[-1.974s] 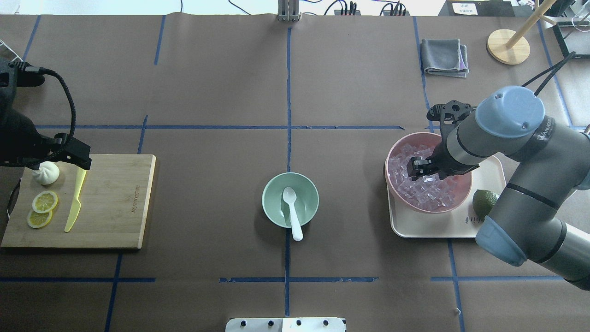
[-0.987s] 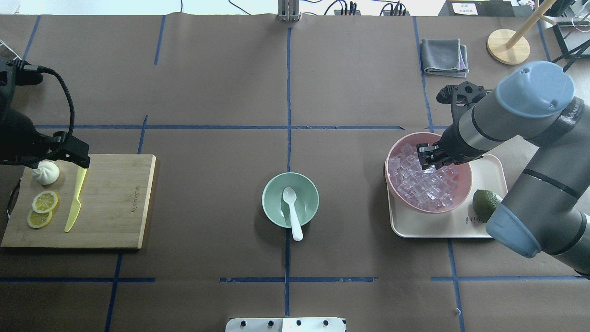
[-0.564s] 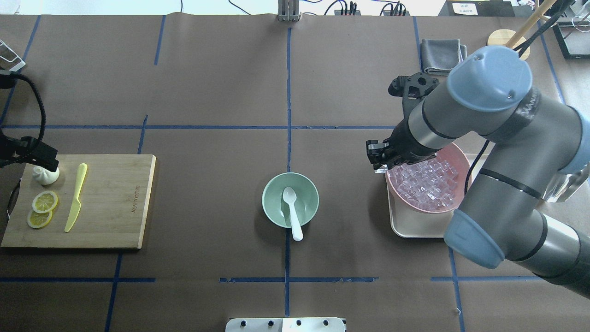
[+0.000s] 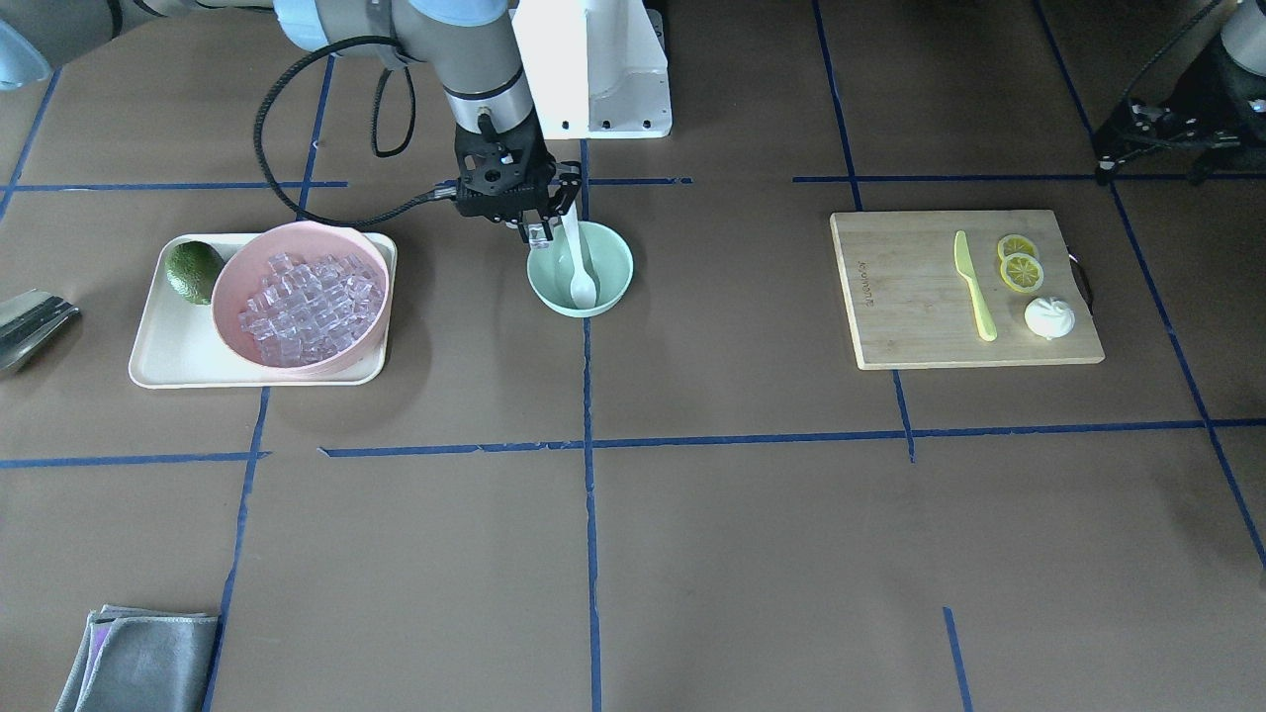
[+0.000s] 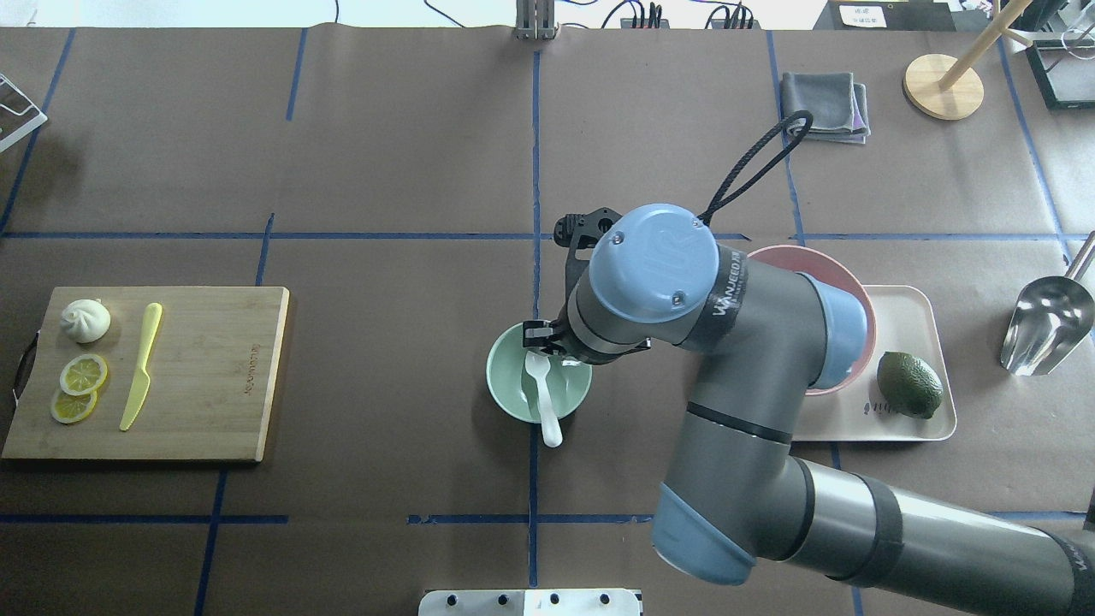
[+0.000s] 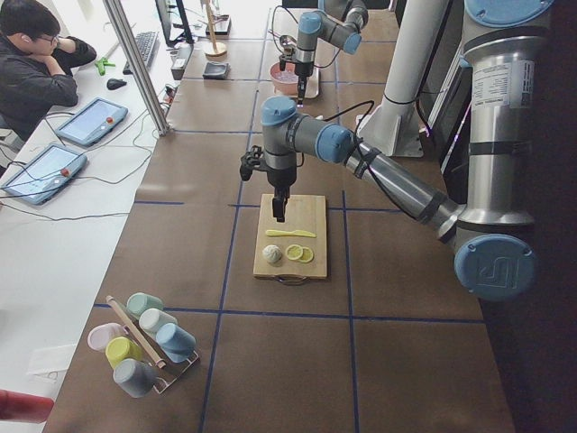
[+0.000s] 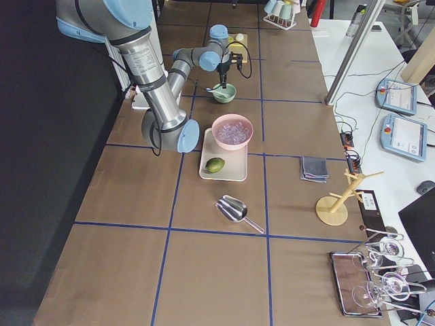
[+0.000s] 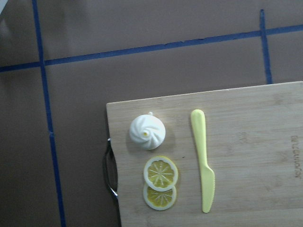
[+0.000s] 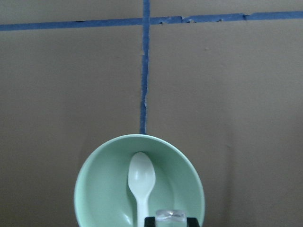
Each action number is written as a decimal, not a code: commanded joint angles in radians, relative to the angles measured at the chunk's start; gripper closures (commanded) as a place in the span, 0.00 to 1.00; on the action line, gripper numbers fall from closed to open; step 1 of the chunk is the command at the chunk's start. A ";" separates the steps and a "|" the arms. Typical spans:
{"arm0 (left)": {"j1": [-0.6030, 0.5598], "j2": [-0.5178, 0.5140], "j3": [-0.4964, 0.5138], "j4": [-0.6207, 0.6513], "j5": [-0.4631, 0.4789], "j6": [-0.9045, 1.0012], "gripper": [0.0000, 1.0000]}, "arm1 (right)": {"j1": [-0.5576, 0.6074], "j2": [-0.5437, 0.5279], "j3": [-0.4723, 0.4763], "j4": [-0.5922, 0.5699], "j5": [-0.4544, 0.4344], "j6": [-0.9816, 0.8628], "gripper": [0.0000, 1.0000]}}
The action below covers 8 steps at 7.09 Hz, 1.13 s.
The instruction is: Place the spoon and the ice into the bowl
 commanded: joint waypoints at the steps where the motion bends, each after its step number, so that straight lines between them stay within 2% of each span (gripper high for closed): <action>1: -0.133 0.005 0.138 -0.006 -0.033 0.301 0.00 | -0.017 0.066 -0.071 0.003 -0.021 0.015 1.00; 3: -0.174 0.022 0.149 -0.007 -0.019 0.343 0.00 | -0.017 0.080 -0.070 0.003 -0.021 0.013 0.95; 4: -0.172 0.065 0.150 -0.028 -0.022 0.429 0.00 | -0.016 0.085 -0.070 0.005 -0.021 0.013 0.64; 5: -0.175 0.065 0.190 -0.068 -0.022 0.440 0.00 | -0.016 0.087 -0.063 0.005 -0.022 0.013 0.01; 8: -0.177 0.067 0.213 -0.088 -0.022 0.443 0.00 | 0.003 0.082 -0.044 -0.001 -0.022 0.013 0.00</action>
